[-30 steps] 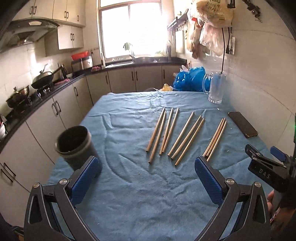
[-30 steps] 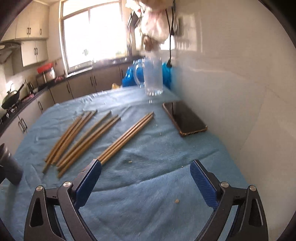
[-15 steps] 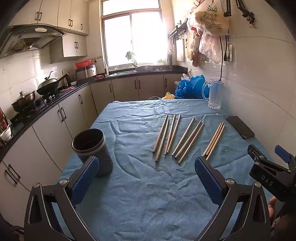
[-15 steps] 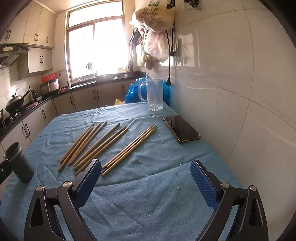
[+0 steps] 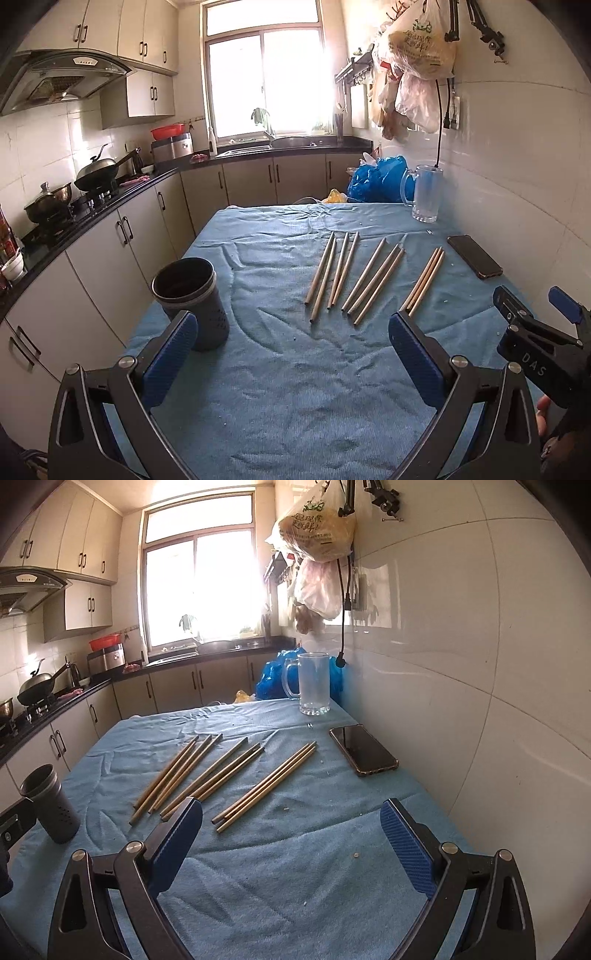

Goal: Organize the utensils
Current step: 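Move both grippers over the rows of wooden chopsticks on the towel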

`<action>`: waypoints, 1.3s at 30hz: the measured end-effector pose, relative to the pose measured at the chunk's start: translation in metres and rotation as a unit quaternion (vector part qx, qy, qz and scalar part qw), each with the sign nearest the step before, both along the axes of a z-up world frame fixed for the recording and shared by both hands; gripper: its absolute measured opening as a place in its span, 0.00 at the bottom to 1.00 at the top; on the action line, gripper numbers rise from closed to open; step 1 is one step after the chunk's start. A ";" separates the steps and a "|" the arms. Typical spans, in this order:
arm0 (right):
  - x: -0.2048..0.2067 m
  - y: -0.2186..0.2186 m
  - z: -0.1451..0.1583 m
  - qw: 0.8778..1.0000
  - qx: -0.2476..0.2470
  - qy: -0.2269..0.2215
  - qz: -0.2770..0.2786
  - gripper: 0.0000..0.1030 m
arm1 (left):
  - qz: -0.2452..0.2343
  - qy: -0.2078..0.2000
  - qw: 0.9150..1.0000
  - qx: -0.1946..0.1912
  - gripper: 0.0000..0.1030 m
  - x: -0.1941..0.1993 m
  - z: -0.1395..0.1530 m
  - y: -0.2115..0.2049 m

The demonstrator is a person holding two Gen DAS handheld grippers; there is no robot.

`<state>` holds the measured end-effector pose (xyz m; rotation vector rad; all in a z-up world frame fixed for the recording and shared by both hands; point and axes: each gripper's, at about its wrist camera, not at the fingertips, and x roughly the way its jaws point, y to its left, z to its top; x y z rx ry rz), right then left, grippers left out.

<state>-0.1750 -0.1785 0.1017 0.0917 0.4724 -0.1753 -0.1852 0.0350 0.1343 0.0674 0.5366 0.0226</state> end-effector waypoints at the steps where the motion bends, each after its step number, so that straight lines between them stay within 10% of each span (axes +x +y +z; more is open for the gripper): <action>1: 0.000 0.000 0.000 1.000 0.000 0.000 0.001 0.96 | 0.000 -0.001 1.000 0.000 1.00 0.000 0.000 0.000; 27: 0.026 -0.019 -0.010 0.999 0.024 0.031 0.002 0.96 | -0.004 0.051 0.999 0.014 1.00 0.047 -0.010 -0.013; 39: 0.069 -0.054 -0.004 0.997 0.044 0.061 0.018 0.96 | -0.038 0.069 0.997 -0.016 1.00 0.129 0.035 -0.026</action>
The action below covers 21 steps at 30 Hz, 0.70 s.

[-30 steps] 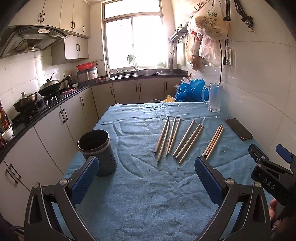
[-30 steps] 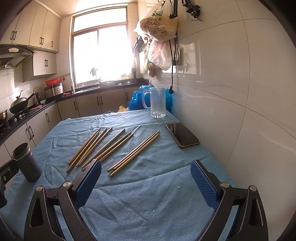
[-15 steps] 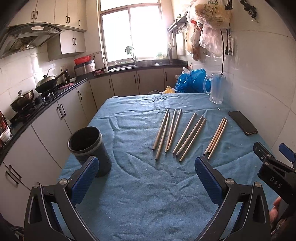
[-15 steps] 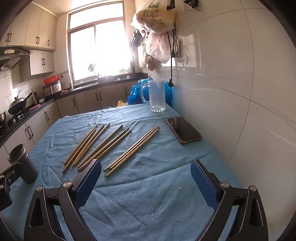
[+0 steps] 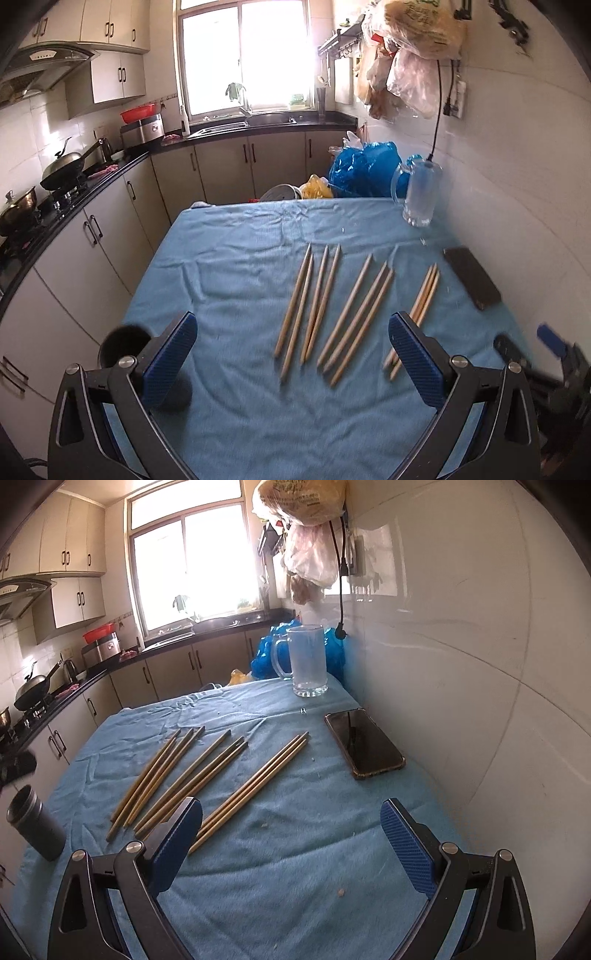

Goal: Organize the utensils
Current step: 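Move both grippers over the rows of wooden chopsticks on the towel, then lower the left gripper onto one wooden chopstick and close it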

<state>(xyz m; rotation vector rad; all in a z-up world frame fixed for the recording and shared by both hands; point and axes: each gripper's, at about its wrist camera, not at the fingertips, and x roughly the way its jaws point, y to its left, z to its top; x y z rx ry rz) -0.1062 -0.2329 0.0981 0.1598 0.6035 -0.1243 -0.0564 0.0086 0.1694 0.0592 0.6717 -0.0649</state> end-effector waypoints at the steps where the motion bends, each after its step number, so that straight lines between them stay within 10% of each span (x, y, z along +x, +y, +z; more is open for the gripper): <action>1: 0.007 -0.003 0.000 1.000 0.005 0.007 0.006 0.96 | -0.002 0.006 1.000 -0.001 1.00 0.014 0.002 -0.003; 6: 0.034 -0.014 -0.002 0.998 0.045 0.036 0.037 0.96 | 0.001 0.047 0.999 -0.027 1.00 0.068 -0.004 -0.006; 13: 0.081 -0.019 -0.016 0.991 0.084 0.073 0.074 0.96 | 0.038 0.114 0.990 -0.080 0.68 0.141 -0.042 0.006; 21: 0.151 -0.002 -0.040 0.973 0.137 0.129 0.133 0.68 | 0.067 0.168 0.980 -0.082 0.49 0.204 -0.099 0.003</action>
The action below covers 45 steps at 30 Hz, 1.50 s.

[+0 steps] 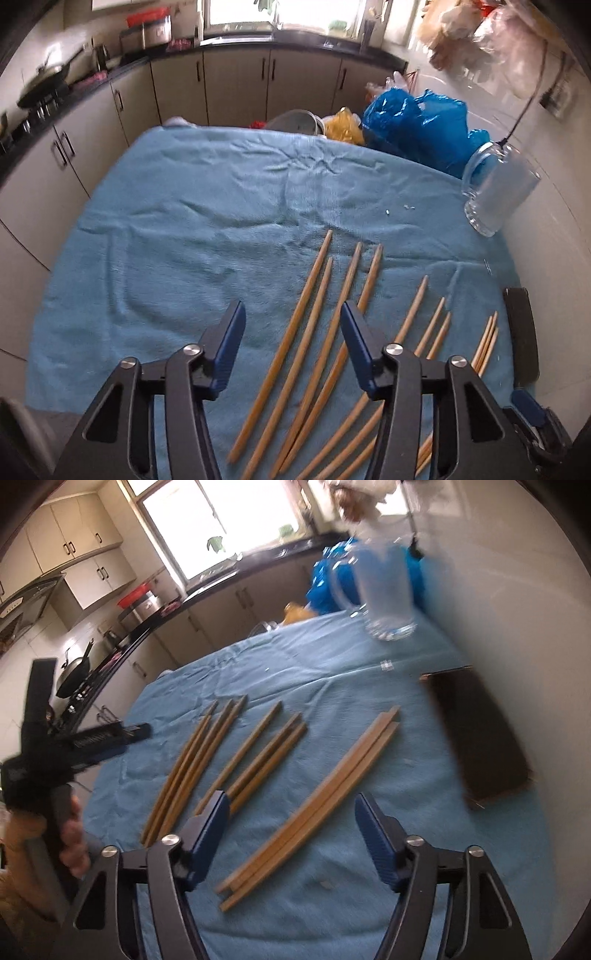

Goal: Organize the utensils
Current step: 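Lower the left gripper onto one wooden chopstick and close it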

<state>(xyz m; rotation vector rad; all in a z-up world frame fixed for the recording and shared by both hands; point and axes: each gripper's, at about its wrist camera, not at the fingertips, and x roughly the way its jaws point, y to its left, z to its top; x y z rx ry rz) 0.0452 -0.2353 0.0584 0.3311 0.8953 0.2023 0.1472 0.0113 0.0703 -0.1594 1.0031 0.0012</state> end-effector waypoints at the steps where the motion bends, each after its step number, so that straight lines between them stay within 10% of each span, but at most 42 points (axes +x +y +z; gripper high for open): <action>1: 0.012 0.003 -0.003 1.000 0.006 0.009 0.003 0.67 | 0.000 0.002 1.000 -0.005 0.47 0.005 -0.004 0.000; 8: 0.064 0.012 -0.024 0.997 0.044 0.061 0.020 0.54 | -0.004 0.022 1.000 0.013 0.29 0.043 -0.029 -0.001; 17: 0.079 0.012 -0.041 0.994 0.069 0.082 0.023 0.54 | -0.035 0.026 0.998 -0.035 0.29 0.054 -0.046 0.001; 41: 0.087 0.026 -0.049 0.995 0.041 0.089 0.030 0.54 | -0.020 0.051 0.998 0.030 0.08 0.041 -0.052 -0.005; 45: 0.092 0.041 -0.047 0.995 -0.020 0.088 0.033 0.30 | -0.006 0.064 0.997 0.036 0.08 0.032 -0.051 -0.002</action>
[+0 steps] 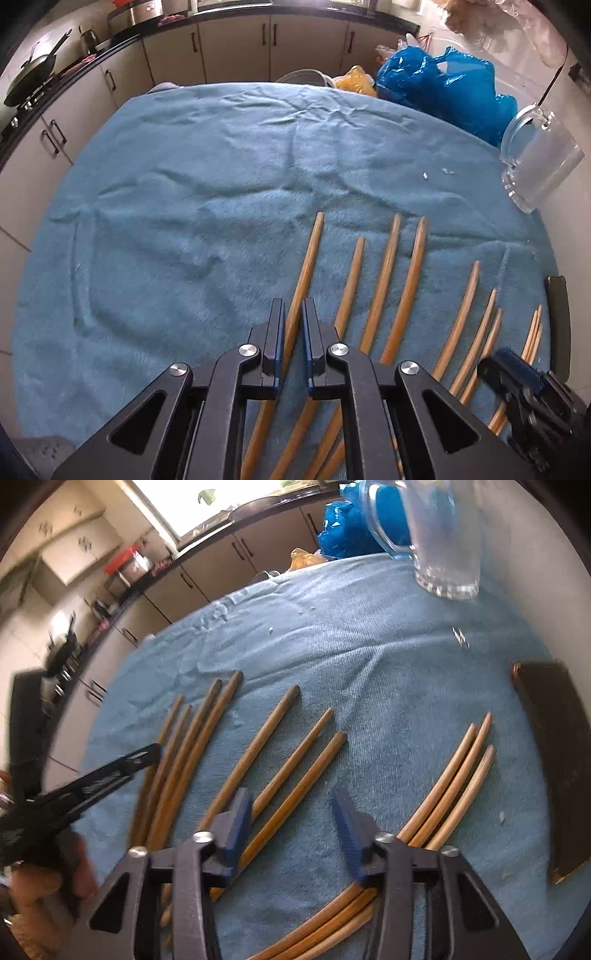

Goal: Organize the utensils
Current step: 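Lower the left gripper onto one wooden chopstick and close it, then close the right gripper on a wooden chopstick while the left gripper holds its chopstick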

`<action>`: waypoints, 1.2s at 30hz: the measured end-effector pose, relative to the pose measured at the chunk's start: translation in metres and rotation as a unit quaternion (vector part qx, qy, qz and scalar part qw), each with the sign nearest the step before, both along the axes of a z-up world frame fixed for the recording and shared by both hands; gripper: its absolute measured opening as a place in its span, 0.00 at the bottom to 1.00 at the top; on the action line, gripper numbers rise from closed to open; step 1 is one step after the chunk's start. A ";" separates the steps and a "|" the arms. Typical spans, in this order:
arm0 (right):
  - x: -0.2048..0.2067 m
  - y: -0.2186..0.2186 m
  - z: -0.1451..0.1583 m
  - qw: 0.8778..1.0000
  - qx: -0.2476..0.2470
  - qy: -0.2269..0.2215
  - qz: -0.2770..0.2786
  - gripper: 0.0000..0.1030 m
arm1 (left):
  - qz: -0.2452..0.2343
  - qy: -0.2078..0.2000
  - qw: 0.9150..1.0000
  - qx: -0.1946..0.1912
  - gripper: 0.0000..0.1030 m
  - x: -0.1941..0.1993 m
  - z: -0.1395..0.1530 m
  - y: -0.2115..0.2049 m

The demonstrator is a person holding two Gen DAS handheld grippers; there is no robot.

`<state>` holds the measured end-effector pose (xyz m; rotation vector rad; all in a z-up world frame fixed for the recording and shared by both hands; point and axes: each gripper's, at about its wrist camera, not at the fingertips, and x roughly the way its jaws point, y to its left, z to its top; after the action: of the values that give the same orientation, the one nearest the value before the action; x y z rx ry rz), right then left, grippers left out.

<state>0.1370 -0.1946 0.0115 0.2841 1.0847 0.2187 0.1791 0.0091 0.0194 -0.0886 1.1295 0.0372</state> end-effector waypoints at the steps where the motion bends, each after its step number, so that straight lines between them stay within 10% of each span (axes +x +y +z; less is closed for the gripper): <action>1: 0.001 0.003 0.000 1.000 -0.015 0.001 -0.001 0.26 | 0.000 0.003 1.000 0.005 0.08 -0.003 0.000 0.000; 21: -0.086 0.067 0.002 0.996 -0.044 0.039 0.063 0.11 | 0.059 0.034 0.994 -0.081 0.06 -0.142 0.003 0.054; 36: -0.188 0.062 -0.003 0.992 -0.010 0.050 0.116 0.13 | -0.009 0.018 0.990 -0.139 0.07 -0.268 0.001 0.066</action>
<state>-0.0505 -0.1329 0.0085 0.1515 1.2195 0.4035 -0.0891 0.0747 0.0201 -0.3279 1.1673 -0.1356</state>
